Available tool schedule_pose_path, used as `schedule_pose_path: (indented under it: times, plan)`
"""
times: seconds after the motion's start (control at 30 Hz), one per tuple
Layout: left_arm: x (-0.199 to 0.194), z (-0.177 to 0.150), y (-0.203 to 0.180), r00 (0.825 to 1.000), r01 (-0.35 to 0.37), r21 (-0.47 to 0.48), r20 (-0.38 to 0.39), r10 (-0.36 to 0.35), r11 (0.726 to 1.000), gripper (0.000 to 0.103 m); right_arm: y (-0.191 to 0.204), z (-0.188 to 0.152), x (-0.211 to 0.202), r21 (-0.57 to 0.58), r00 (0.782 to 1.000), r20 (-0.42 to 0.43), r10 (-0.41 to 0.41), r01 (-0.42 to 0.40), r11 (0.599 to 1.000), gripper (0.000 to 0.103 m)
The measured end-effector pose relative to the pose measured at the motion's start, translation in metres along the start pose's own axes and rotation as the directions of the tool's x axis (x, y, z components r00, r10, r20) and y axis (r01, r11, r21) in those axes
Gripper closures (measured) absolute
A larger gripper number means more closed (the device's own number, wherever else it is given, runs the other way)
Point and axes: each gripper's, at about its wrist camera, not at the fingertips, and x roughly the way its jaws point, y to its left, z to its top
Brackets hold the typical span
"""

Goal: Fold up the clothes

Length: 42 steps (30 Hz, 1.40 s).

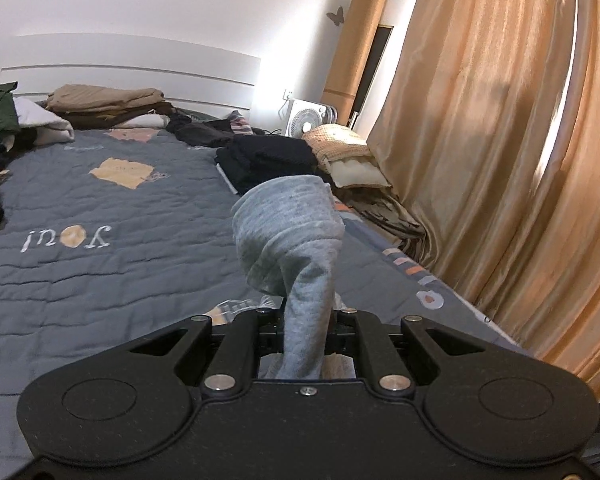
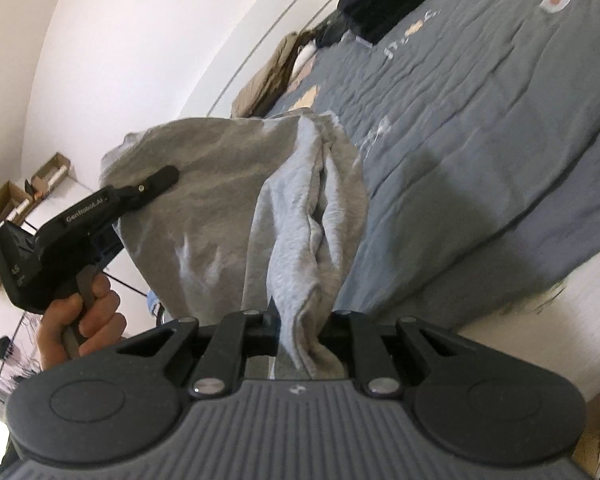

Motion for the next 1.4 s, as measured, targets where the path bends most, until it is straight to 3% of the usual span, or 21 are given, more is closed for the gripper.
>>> schedule_pose_path:
  times: [0.33, 0.7, 1.0, 1.4]
  plan:
    - [0.02, 0.01, -0.081, 0.999, 0.0, 0.041, 0.038, -0.002, 0.999, 0.094, -0.023, 0.039, -0.042, -0.037, 0.998, 0.06, -0.005, 0.007, 0.999, 0.09]
    - [0.034, 0.014, -0.115, 0.995, 0.029, 0.011, 0.097, -0.03, 1.0, 0.094, -0.034, 0.081, -0.077, -0.126, 0.995, 0.09, -0.048, 0.059, 0.99, 0.09]
    - [0.075, 0.013, -0.119, 0.992, 0.069, -0.039, 0.104, -0.065, 0.997, 0.094, -0.05, 0.114, -0.08, -0.181, 0.989, 0.091, -0.113, 0.128, 0.975, 0.09]
    - [0.152, 0.006, -0.099, 0.997, 0.065, -0.062, 0.043, -0.062, 0.996, 0.094, -0.093, 0.151, -0.037, -0.176, 0.985, 0.058, -0.165, 0.173, 0.969, 0.09]
